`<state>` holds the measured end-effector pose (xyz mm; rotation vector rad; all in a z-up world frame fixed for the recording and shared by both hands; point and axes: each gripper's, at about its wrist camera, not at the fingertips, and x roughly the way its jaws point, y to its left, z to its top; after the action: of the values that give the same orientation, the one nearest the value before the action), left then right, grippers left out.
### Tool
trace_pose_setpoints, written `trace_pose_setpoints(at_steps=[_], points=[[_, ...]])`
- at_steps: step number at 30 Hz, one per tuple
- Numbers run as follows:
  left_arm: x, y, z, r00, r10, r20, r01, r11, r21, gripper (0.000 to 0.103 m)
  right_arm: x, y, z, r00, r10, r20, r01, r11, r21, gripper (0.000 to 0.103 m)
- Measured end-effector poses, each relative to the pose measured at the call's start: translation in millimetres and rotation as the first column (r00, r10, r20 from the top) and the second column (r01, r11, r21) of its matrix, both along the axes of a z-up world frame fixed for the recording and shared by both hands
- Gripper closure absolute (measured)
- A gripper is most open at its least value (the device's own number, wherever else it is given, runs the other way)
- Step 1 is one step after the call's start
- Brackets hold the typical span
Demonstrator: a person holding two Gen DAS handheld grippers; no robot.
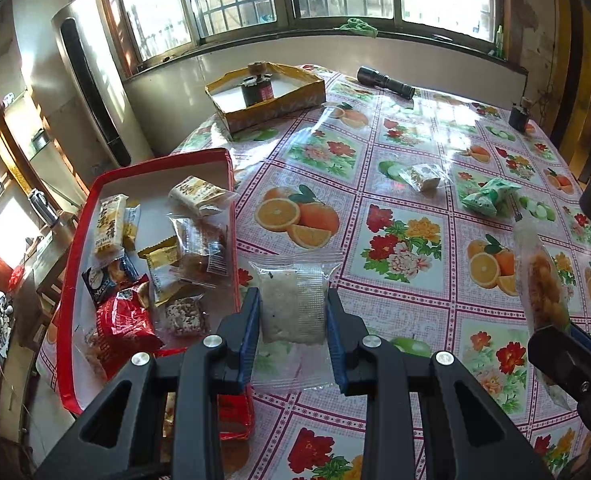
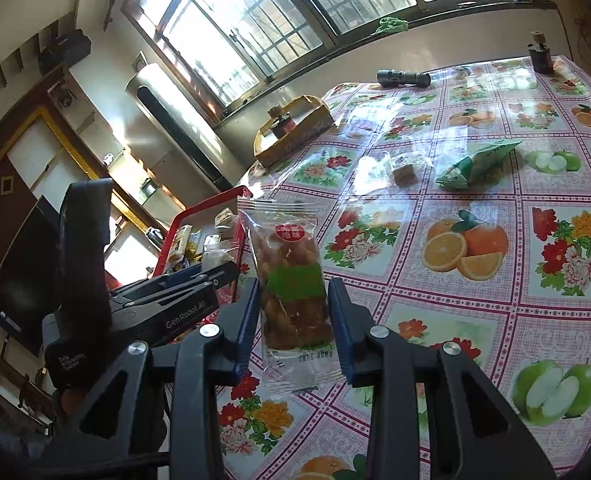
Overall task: Organize snacks
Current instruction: 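Carry both packets over the red tray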
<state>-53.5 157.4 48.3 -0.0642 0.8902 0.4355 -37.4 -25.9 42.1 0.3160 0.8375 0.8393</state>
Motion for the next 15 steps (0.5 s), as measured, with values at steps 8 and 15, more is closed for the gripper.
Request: trace_pose_setpoints(at_steps=[8,15], points=[[-8,23,-1,0.999,0.047,0.001,-0.047,0.999,-0.005,0.073,0,19,6,0.999,0.040,0.005,-0.040,0.999,0.018,0.067],[-16,49,1,0.995,0.096,0.006,-0.096,0.995,-0.011,0.073,3,42,9,0.996,0.092,0.000,-0.092,0.995,0.041,0.067]])
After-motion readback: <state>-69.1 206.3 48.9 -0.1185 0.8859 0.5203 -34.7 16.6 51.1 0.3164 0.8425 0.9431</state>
